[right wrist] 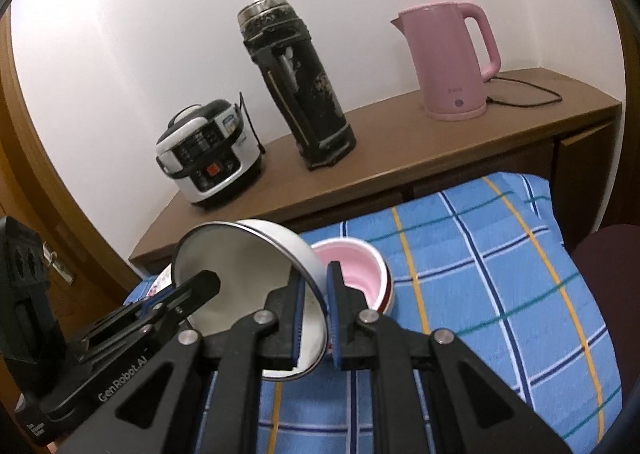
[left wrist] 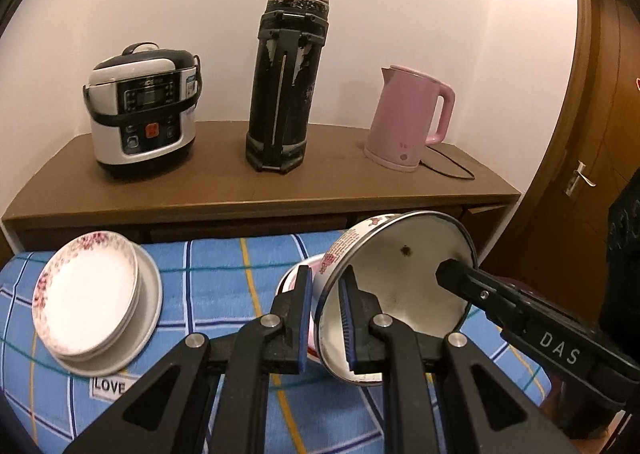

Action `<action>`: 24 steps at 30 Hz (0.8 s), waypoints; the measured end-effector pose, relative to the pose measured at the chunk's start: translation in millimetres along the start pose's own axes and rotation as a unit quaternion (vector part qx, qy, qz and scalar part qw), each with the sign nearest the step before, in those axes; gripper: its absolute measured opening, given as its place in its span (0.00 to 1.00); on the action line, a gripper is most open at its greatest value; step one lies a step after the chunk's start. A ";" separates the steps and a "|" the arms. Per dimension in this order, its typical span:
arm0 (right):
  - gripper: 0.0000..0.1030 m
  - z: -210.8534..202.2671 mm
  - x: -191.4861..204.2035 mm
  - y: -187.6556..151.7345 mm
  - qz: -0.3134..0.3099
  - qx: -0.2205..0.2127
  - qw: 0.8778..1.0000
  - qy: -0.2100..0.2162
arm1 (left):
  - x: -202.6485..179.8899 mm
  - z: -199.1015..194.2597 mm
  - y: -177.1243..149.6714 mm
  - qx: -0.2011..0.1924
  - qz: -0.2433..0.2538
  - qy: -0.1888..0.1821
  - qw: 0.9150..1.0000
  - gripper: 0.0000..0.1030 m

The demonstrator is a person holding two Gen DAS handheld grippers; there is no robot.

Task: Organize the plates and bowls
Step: 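Lift and tilt the white enamel bowl, carrying it toward the nested bowls, then lower the white enamel bowl into the pink-and-red bowl inside the steel bowl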

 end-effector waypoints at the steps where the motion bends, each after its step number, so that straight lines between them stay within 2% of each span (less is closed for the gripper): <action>1: 0.11 2.1 -2.4 2.0 0.003 0.001 1.000 0.000 | -0.7 3.1 2.2 0.001 0.000 0.000 1.000 0.14; 24: 0.11 25.0 -17.8 8.2 0.004 0.027 1.000 -0.015 | 1.9 36.8 6.8 0.030 -0.013 0.005 0.999 0.14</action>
Point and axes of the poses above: each gripper's, at about its wrist camera, not at the fingertips, and z roughly the way its jaws point, x to its left, y to its top, the point moved 5 cm from there along z, roughly the way its jaws point, and after that the axes turned 12 degrees about -z, right-handed, at the moved point
